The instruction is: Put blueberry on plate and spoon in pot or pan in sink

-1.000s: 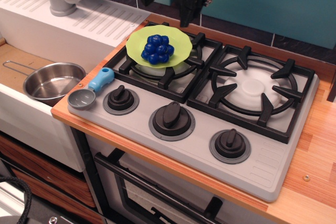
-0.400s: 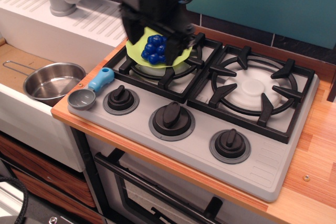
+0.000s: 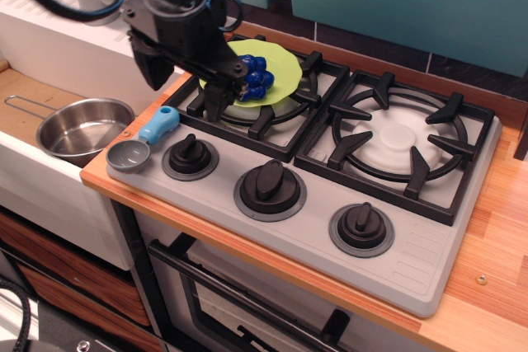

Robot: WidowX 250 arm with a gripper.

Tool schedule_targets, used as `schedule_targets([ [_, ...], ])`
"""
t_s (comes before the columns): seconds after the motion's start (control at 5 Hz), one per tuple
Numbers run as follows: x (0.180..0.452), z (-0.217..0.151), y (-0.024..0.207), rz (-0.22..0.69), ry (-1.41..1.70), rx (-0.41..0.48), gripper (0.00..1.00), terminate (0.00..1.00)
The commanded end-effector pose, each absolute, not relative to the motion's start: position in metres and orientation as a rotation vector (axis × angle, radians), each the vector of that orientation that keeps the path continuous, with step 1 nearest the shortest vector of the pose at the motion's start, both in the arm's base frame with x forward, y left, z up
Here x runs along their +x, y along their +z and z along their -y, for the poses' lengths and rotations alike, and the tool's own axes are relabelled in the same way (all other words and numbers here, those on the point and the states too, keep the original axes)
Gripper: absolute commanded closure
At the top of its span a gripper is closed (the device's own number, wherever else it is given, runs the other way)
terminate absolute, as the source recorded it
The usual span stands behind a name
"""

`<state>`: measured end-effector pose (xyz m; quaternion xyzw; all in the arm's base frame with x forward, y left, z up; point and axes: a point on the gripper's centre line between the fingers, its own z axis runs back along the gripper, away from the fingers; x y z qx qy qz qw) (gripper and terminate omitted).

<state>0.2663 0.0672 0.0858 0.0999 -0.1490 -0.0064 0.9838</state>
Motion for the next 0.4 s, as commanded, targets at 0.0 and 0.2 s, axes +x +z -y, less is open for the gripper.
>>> schedule_targets([
  [0.0, 0.258, -0.092, 0.079, 0.437, -0.061, 0.206, 0.00, 0.00],
  [0.2, 0.265, -0.102, 0.075, 0.471, -0.092, 0.197, 0.00, 0.00],
])
